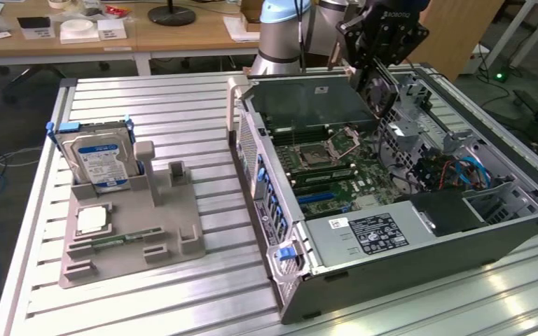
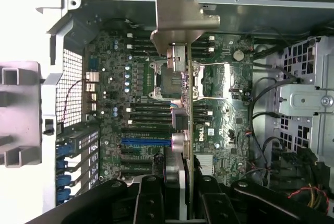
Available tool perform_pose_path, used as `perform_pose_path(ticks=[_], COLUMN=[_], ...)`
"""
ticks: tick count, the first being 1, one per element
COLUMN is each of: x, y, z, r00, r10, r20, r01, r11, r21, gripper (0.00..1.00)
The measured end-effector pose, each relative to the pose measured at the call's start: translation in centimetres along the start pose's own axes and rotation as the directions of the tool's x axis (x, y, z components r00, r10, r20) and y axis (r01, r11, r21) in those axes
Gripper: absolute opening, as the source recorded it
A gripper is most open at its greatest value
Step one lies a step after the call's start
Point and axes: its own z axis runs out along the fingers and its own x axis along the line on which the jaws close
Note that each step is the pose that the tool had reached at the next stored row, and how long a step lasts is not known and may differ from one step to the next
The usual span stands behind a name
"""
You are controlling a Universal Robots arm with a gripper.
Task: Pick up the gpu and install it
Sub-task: 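Insert the gpu into the slot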
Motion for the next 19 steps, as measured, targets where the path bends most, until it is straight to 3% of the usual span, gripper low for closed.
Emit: perform_pose_path(ticks=[4, 10, 16, 19], x=[0.0, -0.01, 0.0, 0.0], y=[0.0, 0.0, 0.0, 0.0], z=[0.0, 0.0, 0.0, 0.01], r00=[0.9968, 0.9856, 0.9642, 0.9494], r10=[-0.08, -0.169, -0.265, -0.314], r20=[-0.0031, -0.0066, -0.0105, -0.0124], r01=[0.08, 0.169, 0.265, 0.314], r11=[0.9968, 0.9857, 0.9643, 0.9495], r21=[0.0003, 0.0003, 0.0002, -0.0002], gripper=[0.28, 0.28, 0.28, 0.28])
